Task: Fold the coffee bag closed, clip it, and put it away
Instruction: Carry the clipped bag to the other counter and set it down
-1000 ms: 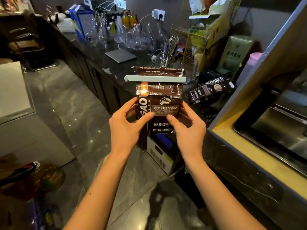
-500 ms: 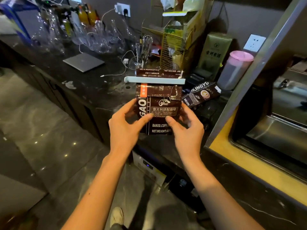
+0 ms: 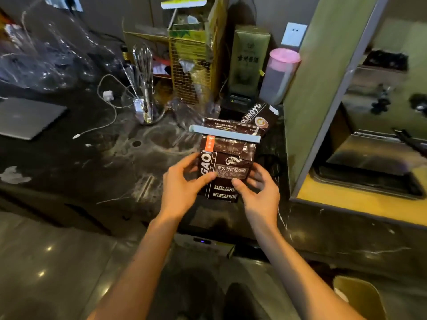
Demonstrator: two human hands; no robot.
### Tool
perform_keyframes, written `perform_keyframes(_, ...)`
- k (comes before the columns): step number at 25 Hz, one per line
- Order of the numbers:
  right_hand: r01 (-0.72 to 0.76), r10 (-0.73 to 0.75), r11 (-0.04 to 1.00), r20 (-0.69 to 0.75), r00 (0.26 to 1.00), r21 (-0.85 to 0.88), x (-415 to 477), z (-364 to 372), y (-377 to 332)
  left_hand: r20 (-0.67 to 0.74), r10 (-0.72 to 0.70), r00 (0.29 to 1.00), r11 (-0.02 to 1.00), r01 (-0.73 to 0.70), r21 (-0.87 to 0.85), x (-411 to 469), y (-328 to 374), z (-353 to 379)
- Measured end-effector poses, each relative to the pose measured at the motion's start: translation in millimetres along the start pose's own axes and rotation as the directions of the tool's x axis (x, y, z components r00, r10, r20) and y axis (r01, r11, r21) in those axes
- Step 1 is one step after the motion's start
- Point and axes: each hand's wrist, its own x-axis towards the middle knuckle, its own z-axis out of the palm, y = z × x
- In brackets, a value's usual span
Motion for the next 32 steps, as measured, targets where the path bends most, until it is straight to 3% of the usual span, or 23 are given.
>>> perform_keyframes(6, -0.087, 0.083, 0.99, -0.039, 0.996, -0.113, 51.4, 1.4, 52.3, 0.162, -0.089, 0.983, 0.995, 0.082, 0.052, 68.7, -42.8, 33.7)
perform_keyframes(12, -0.057, 0.055, 0.954, -0.014, 0.998, -0.294, 116.6, -7.6, 75.7, 0.228, -0.243, 0.943, 0.97, 0.233, 0.073, 135.7, -65.9, 70.9)
perform_keyframes(20, -0.047, 0.041, 0.905, -0.025, 0.999, -0.423, 162.4, 12.7, 86.9, 0.326, -0.19, 0.926, 0.981, 0.166, 0.101, 204.4, -97.2, 70.6)
perform_keyframes(25, -0.106, 0.111, 0.956, 0.003, 0.994, -0.273, 168.6, 32.3, 97.5, 0.49, -0.206, 0.847, 0.977, 0.15, 0.152, 242.6, -121.9, 64.3)
perform_keyframes(32, -0.191, 0.209, 0.941, 0.035, 0.977, -0.279, 188.8, 31.4, 109.1, 0.679, -0.241, 0.694, 0.97, 0.143, 0.197, 269.9, -134.7, 74.5)
